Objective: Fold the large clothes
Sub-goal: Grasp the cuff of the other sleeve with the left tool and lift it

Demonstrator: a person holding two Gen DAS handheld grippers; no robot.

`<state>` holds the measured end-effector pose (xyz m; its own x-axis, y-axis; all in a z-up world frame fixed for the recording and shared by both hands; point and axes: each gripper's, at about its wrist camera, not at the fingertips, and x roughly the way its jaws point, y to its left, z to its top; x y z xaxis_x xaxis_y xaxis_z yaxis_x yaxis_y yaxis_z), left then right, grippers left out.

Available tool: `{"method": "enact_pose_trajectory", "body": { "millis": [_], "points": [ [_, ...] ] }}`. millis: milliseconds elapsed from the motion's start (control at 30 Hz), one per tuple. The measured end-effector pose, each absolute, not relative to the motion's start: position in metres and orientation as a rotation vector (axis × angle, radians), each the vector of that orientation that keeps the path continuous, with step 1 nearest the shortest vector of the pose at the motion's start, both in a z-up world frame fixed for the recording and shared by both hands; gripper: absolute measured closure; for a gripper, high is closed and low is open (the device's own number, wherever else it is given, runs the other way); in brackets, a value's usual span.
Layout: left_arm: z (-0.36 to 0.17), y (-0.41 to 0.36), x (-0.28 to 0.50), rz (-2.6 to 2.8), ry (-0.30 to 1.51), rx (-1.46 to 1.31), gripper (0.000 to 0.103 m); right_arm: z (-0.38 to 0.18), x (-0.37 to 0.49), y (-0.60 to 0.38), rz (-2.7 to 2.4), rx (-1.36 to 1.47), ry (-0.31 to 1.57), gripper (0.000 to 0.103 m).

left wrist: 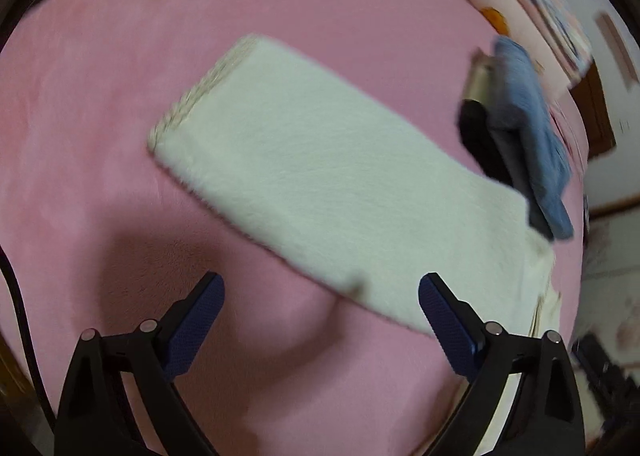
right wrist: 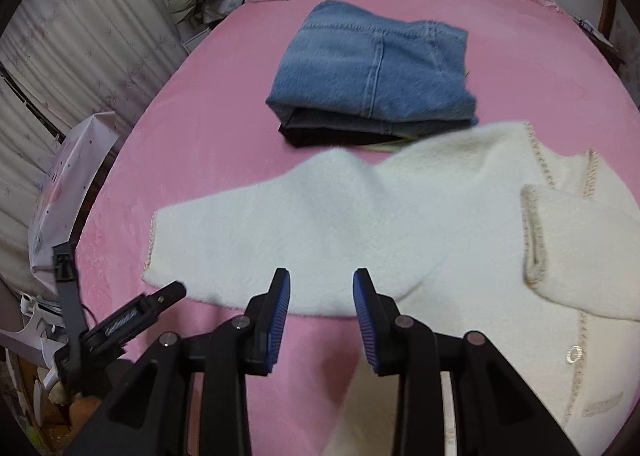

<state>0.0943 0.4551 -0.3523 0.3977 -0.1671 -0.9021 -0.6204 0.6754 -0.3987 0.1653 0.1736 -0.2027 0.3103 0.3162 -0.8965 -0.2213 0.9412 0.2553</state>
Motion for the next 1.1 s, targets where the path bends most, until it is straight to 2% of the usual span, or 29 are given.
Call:
{"method": "enact_pose_trajectory", "body": {
  "millis": [133,233,267,300,333,367,400,533,767,967,1100],
  "points": [
    [-0.39,0.479,0.09,0.354,1.083,-0.985,0.013,-0.224,0.167,0.188,0.368,0.09,1.244,0.07],
    [-0.393,0.481,0.093,0.355,1.034,-0.972,0.013,-0.234,0.168,0.193,0.376,0.092,1.259,0.07],
    [-0.393,0.48,0.096,0.36,1.021,-0.949,0.017,-0.237,0.168,0.194,0.376,0.098,1.263,0.07],
    [-0.393,0.48,0.098,0.37,1.016,-0.927,0.038,-0.239,0.168,0.194,0.379,0.102,1.265,0.07],
    [-0.392,0.479,0.102,0.376,1.012,-0.902,0.053,-0.241,0.168,0.193,0.38,0.105,1.269,0.07],
    [-0.392,0.479,0.108,0.372,1.017,-0.883,0.079,-0.243,0.169,0.192,0.376,0.106,1.273,0.07],
    [-0.392,0.481,0.111,0.378,1.021,-0.878,0.093,-0.244,0.169,0.192,0.375,0.109,1.275,0.07],
    [-0.376,0.483,0.121,0.397,1.002,-0.857,0.097,-0.243,0.17,0.179,0.367,0.126,1.266,0.07],
    [-0.253,0.424,0.139,0.216,0.81,-0.709,0.098,-0.229,0.166,0.132,0.323,0.178,1.236,0.07],
    [-0.158,0.3,0.173,-0.112,0.689,-0.559,0.098,-0.211,0.162,0.055,0.241,0.246,1.173,0.07],
    [-0.148,0.189,0.201,-0.31,0.702,-0.477,0.098,-0.203,0.155,-0.017,0.149,0.29,1.131,0.07]
  ]
}}
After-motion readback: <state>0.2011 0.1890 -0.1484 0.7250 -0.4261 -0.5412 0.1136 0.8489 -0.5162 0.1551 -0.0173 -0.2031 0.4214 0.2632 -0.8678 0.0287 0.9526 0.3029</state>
